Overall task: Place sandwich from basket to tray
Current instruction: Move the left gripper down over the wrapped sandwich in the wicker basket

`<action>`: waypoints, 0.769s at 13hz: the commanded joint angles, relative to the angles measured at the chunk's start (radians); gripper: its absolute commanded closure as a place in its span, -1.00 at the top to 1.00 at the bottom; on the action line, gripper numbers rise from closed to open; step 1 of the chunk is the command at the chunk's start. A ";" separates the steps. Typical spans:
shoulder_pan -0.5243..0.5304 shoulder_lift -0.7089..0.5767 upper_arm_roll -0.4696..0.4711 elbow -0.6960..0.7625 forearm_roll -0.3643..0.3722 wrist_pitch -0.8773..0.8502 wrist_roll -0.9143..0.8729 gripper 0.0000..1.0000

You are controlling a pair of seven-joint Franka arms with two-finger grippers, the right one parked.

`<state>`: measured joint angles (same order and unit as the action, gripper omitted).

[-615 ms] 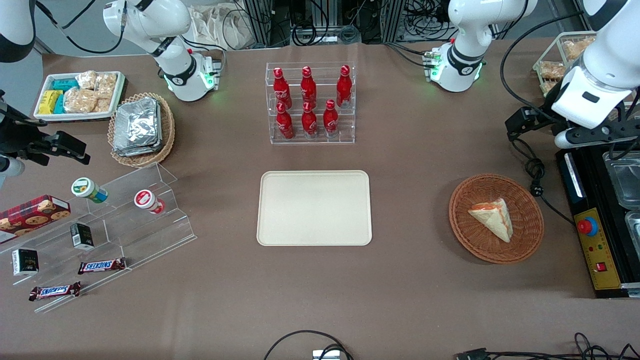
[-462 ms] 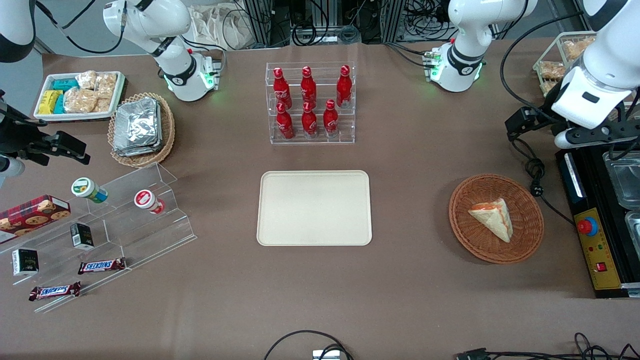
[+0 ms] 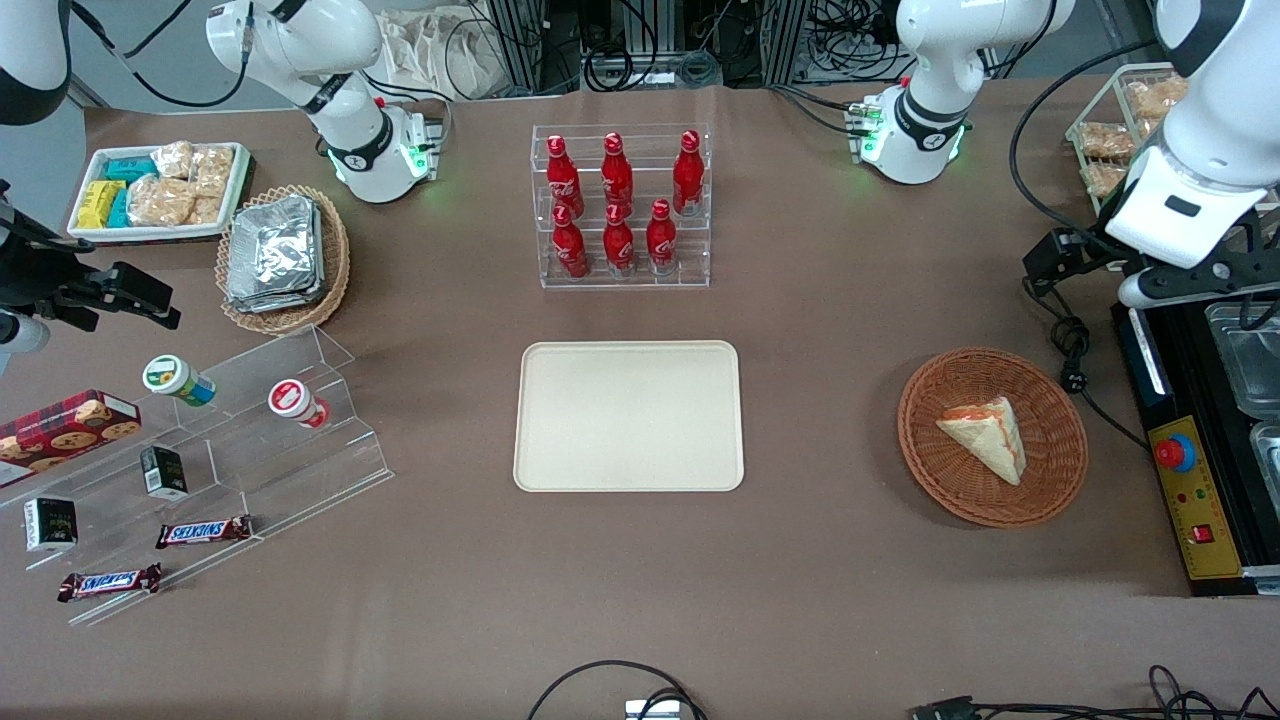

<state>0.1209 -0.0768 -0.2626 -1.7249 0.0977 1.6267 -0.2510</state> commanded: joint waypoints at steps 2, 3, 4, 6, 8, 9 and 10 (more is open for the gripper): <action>0.019 0.083 0.037 -0.039 0.017 0.120 -0.084 1.00; 0.022 0.130 0.046 -0.036 0.019 0.163 -0.123 1.00; 0.020 0.181 0.074 -0.036 0.020 0.223 -0.176 1.00; 0.020 0.253 0.103 -0.039 0.014 0.284 -0.272 1.00; 0.019 0.319 0.129 -0.044 -0.021 0.355 -0.342 1.00; 0.017 0.343 0.138 -0.047 -0.038 0.382 -0.346 1.00; 0.017 0.373 0.140 -0.053 -0.055 0.410 -0.359 1.00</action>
<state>0.1396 0.2584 -0.1305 -1.7839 0.0718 2.0021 -0.5718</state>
